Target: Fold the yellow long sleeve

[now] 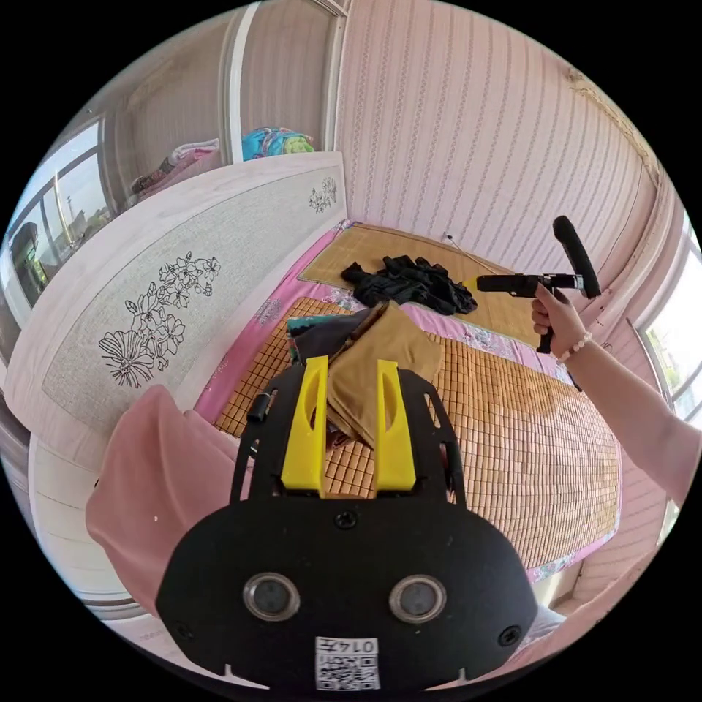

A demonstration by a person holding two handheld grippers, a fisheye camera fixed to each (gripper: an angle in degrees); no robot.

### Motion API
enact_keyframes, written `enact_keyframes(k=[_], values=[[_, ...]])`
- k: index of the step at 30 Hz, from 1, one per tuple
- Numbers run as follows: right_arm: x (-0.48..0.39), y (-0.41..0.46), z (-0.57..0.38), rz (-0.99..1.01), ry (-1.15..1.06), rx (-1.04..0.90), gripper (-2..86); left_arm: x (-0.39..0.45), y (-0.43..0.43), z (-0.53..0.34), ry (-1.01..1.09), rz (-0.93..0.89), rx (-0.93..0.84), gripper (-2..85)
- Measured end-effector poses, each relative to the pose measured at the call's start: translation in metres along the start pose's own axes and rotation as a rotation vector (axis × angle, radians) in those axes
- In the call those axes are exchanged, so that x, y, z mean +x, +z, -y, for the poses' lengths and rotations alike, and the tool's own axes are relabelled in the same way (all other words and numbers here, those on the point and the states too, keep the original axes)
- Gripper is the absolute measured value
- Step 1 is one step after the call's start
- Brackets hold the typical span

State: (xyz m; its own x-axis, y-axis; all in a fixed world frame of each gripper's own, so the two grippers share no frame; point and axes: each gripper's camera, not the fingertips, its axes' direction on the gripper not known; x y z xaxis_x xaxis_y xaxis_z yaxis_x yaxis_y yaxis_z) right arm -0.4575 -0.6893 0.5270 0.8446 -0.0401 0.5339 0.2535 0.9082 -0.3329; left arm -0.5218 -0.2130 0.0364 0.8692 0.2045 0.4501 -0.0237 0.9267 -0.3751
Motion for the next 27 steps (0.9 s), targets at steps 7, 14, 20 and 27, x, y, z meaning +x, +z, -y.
enact_keyframes(k=[7,14,20,27], values=[[-0.116,-0.061,-0.135,-0.210,-0.074,-0.003,1.7,0.033,-0.088,-0.078,-0.067,-0.130,0.122,8.3],[-0.290,-0.085,-0.242,-0.811,-0.111,-0.060,-0.9,0.078,-0.148,-0.097,-0.278,-0.390,0.200,6.5],[-0.358,-0.116,-0.280,-0.892,-0.128,-0.046,-1.0,0.156,-0.239,-0.119,-0.218,-0.445,0.312,5.8],[-0.425,-0.183,-0.315,-0.873,-0.271,0.136,-1.0,0.204,-0.367,-0.183,-0.314,-0.328,0.549,1.7]])
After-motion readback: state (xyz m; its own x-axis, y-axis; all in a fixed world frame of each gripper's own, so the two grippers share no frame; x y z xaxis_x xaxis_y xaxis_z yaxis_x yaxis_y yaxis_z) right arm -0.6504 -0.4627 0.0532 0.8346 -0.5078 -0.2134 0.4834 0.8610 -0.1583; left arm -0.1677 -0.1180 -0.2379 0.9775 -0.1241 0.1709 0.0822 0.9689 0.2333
